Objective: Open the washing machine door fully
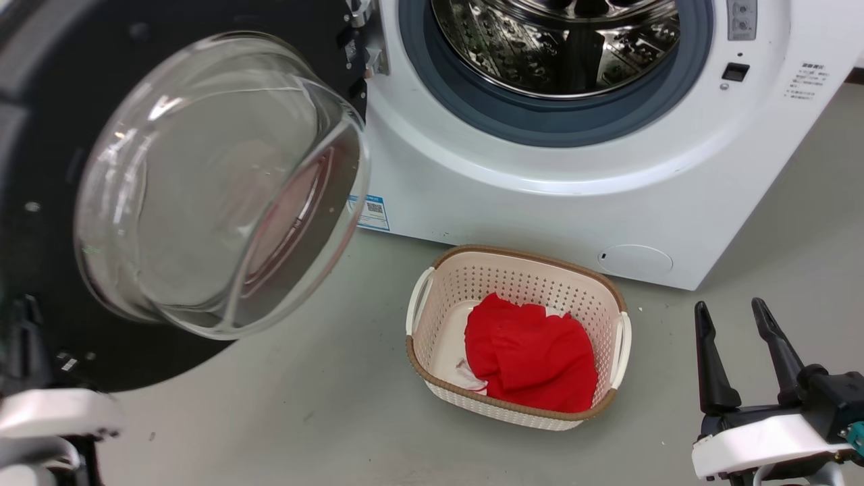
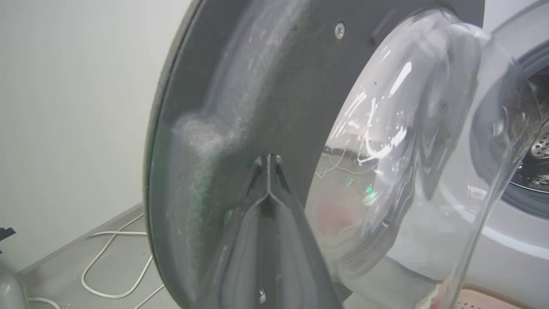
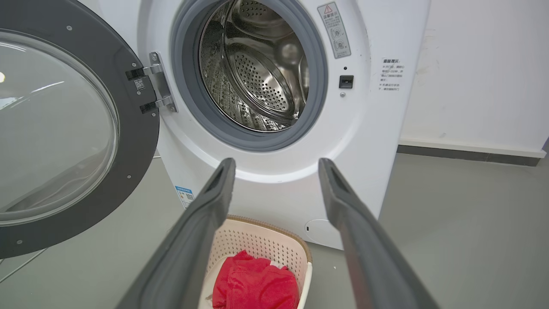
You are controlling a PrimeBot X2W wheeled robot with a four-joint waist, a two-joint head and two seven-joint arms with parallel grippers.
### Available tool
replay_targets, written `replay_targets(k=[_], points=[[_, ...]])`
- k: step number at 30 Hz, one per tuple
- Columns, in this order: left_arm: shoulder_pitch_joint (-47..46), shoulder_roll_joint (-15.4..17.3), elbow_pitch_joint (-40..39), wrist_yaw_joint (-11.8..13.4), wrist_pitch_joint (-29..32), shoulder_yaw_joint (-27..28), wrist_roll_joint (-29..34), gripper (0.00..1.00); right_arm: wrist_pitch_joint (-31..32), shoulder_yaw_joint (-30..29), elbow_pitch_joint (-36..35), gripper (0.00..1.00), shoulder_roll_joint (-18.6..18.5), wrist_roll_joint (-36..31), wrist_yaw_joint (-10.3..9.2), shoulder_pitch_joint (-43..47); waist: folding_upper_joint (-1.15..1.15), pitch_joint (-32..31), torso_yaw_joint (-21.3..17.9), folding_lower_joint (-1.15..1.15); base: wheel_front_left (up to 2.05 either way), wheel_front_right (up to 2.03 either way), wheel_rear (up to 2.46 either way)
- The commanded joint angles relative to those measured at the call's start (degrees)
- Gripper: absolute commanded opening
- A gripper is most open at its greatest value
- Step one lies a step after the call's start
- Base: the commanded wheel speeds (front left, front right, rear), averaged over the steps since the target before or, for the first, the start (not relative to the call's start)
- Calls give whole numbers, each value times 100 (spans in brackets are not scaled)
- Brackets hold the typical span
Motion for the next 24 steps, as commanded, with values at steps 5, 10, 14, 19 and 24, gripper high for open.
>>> replay_targets(k=[5, 10, 14, 19, 24], points=[[-583, 323, 640, -132, -13, 474, -116, 0, 42, 62, -30, 100, 7, -29, -4, -127, 0, 100, -126, 0, 0, 0, 0], [-859, 448, 1176, -307, -12, 811, -113, 0, 22, 75, -1, 100, 8, -6, -4, -140, 0, 131, -177, 0, 0, 0, 0], [-969, 396, 1347, -431, -13, 949, 12, 0, 4, 64, 4, 100, 8, -74, -4, -146, 0, 129, -168, 0, 0, 0, 0], [-774, 118, 1170, -528, -13, 1104, 204, 0, 5, 83, 29, 100, 8, -124, -4, -149, 0, 54, -200, 0, 0, 0, 0], [-286, -374, 600, -628, -13, 1273, 391, 0, -27, 89, 61, 100, 8, -89, -4, -151, 0, -34, -285, 0, 0, 0, 0]])
